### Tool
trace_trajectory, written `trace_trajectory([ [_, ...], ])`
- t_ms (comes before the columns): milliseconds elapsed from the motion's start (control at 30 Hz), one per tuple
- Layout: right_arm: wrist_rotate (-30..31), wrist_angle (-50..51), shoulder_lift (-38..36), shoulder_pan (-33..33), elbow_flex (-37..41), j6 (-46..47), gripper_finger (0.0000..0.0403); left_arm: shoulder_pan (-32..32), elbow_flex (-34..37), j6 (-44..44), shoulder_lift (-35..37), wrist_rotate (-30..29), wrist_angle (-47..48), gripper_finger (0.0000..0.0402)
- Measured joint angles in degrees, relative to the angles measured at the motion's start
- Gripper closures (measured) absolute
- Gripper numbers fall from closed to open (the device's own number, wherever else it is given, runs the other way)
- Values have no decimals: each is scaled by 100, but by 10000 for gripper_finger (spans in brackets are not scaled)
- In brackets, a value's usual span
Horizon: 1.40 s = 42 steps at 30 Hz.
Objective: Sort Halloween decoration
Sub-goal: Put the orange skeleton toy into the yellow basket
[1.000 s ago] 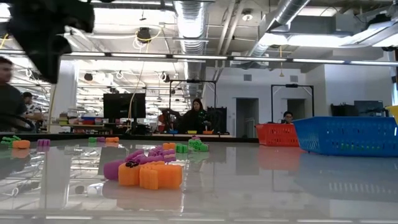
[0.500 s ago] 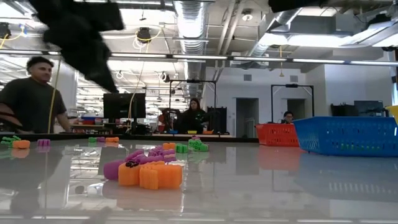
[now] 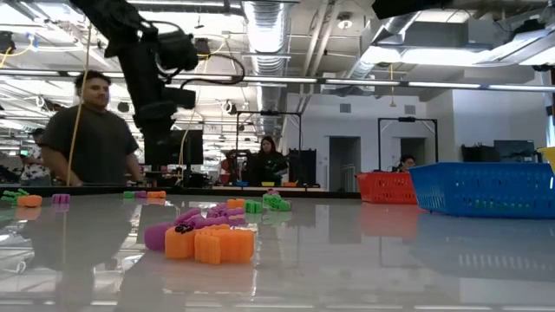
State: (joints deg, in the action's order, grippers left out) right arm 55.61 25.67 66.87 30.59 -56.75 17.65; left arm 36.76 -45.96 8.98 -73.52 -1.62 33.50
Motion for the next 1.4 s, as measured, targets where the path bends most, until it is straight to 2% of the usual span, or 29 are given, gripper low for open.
trace_trajectory([
  [100,-9,7,0,0,0,-25,232,335,-2,706,-212,353,-15,237],
  [233,-21,22,0,-2,-2,-66,232,449,-36,1346,-642,382,-18,237],
  [367,-26,9,0,0,-2,-122,232,438,-131,1939,-1162,172,-64,237],
  [533,-26,31,0,0,-4,-122,232,443,-279,2211,-1680,-550,-57,237],
  [800,-30,129,0,0,-4,-120,232,462,-313,2599,-2003,-477,-91,239],
  [900,-30,140,0,0,-4,-120,232,482,-307,2607,-1984,-344,-82,264],
  [1100,-30,138,0,4,-4,-117,232,480,-371,2447,-1966,-322,196,381],
  [1267,-322,146,0,13,-4,-120,232,416,-697,2094,-2005,-174,825,386],
  [1400,-476,211,0,17,-6,-234,232,156,-1055,1835,-1961,334,1107,389],
])
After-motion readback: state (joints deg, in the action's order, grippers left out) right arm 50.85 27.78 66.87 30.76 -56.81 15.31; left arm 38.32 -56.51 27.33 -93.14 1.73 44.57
